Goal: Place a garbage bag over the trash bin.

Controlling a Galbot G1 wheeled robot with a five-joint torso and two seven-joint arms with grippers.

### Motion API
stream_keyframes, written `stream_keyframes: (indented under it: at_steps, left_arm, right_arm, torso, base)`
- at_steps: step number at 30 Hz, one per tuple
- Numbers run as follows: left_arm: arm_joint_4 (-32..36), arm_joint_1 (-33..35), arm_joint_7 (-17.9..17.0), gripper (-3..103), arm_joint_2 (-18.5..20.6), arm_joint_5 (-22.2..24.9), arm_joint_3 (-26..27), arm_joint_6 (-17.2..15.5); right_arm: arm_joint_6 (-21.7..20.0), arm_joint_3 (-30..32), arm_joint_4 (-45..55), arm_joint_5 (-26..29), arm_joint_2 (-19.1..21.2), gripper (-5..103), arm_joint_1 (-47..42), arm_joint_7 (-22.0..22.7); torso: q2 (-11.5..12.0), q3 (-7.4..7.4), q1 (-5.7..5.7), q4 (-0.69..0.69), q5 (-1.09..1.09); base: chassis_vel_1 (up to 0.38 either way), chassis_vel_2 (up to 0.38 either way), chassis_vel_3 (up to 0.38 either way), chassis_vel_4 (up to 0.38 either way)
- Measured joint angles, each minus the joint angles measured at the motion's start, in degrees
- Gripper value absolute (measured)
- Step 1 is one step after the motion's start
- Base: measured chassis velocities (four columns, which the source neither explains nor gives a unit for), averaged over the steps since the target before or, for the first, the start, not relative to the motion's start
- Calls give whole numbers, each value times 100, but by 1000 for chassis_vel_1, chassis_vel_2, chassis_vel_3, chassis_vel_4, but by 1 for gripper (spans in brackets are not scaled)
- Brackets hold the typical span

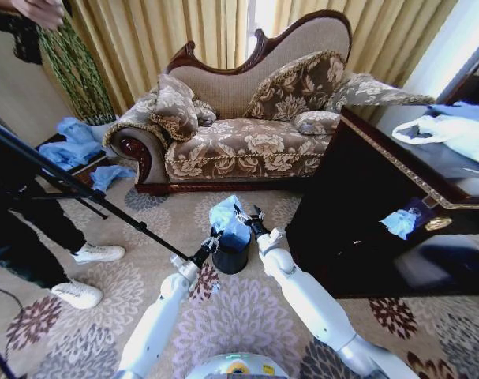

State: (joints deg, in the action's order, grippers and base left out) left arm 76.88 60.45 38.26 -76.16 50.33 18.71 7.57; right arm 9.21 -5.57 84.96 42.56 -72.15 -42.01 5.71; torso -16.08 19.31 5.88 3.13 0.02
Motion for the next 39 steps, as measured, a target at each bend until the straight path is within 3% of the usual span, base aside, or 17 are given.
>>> stream_keyframes:
  at_steps: [2, 13, 23, 31, 35, 39]
  left_arm:
    - [90, 228, -231, 0, -68, -45, -22, 170]
    - [-176, 969, -1038, 0, -178, -260, -178, 941]
    - [-222, 1231, -1504, 0, -147, -263, -180, 1140]
    - [-215, 1261, -1627, 0, -89, -270, -145, 1210]
    - [-136, 1269, -1629, 0, -27, -265, -111, 1214]
    - [-6, 1246, -1631, 0, 1, -256, -53, 1142]
  right_arm:
    - [0, 52, 27, -11, 43, 100, -50, 34]
    - [0, 49, -23, -35, 37, 100, -95, 45]
    - [5, 123, -82, -92, -4, 100, -202, 88]
    - [-29, 281, 93, -35, 49, 100, -368, 188]
    - [-84, 483, 417, 27, 204, 100, -630, 222]
    - [-144, 928, 959, -23, 491, 100, -1315, -110]
  torso:
    - [0, 0, 0, 6, -2]
    - [0, 0, 0, 1, -2]
    - [0, 0, 0, 2, -2]
    - [0, 0, 0, 2, -2]
    - [0, 0, 0, 0, -1]
    - [0, 0, 0, 3, -1]
  base:
    - [0, 0, 0, 0]
    - [0, 0, 0, 0]
    - [0, 0, 0, 0]
    - [0, 0, 0, 0]
    - [0, 0, 0, 0]
    - [0, 0, 0, 0]
